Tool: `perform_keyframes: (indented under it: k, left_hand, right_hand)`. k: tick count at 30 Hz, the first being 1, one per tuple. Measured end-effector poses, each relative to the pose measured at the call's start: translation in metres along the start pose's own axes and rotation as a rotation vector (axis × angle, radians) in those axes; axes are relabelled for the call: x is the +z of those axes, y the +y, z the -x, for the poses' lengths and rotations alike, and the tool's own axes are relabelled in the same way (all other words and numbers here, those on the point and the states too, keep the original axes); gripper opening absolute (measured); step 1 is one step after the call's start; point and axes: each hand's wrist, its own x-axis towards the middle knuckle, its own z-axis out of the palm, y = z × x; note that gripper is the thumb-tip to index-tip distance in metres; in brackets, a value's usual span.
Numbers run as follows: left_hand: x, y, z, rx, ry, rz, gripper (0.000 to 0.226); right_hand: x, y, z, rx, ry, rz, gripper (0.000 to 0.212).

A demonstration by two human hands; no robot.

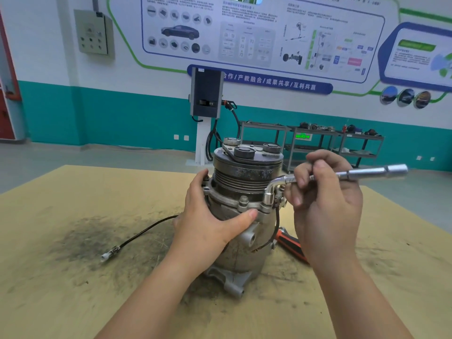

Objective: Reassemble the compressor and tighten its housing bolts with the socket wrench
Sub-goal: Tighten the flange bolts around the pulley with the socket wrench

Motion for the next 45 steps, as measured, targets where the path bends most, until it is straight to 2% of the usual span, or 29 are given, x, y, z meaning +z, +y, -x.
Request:
perform_keyframes:
  k: [4, 7, 10, 13, 15, 17, 20, 23, 25, 28, 39, 42, 45]
  left_hand:
    - [0.001, -0.001, -0.001, 0.002, 0.002, 0.0, 0.106]
    - [0.002, -0.002, -0.002, 0.005, 0.015, -0.003, 0.107]
    - [0.003, -0.003, -0.003, 0.001, 0.028, 0.022, 0.111]
    - [0.003, -0.002, -0.004, -0.016, 0.007, 0.078, 0.118]
    - [0.003, -0.002, -0.004, -0.013, 0.002, 0.101, 0.118]
    - [0.003, -0.003, -0.003, -0.001, 0.02, 0.068, 0.113]
    - [0.002, -0.005, -0.002, 0.008, 0.023, 0.015, 0.107]
    - [0.001, -0.004, -0.002, 0.0, 0.008, -0.002, 0.107]
    - [0.0, -0.004, -0.002, 0.0, -0.003, -0.008, 0.108]
    - [-0.001, -0.003, -0.002, 0.013, -0.008, -0.006, 0.106]
    - [-0.002, -0.001, 0.0, 0.005, -0.014, -0.01, 0.107]
    - [-0.001, -0.001, 0.0, 0.008, -0.017, -0.014, 0.106]
    - [-0.001, 0.0, 0.0, 0.006, -0.015, -0.017, 0.106]
  right_hand:
    - [0.01, 0.006, 0.016, -0.163, 0.093, 0.037, 0.016]
    - [0.012, 0.009, 0.022, -0.281, 0.124, 0.152, 0.016]
    - [0.021, 0.017, 0.037, -0.459, -0.032, 0.414, 0.02]
    - [0.03, 0.023, 0.048, -0.521, -0.186, 0.692, 0.029]
    - [0.027, 0.018, 0.043, -0.542, -0.235, 0.742, 0.03]
    - [0.021, 0.008, 0.034, -0.546, -0.253, 0.635, 0.025]
    - [0.012, -0.005, 0.021, -0.461, -0.118, 0.393, 0.022]
    - [0.005, -0.01, 0.009, -0.223, 0.042, 0.141, 0.024]
    - [0.002, -0.009, 0.003, -0.059, 0.091, 0.021, 0.025]
    - [-0.003, -0.004, -0.002, 0.097, 0.109, -0.094, 0.027]
    - [-0.016, -0.004, -0.016, 0.481, 0.051, -0.37, 0.027]
    - [-0.017, -0.003, -0.018, 0.531, 0.039, -0.408, 0.023]
    - [-0.015, 0.0, -0.017, 0.492, 0.068, -0.371, 0.011]
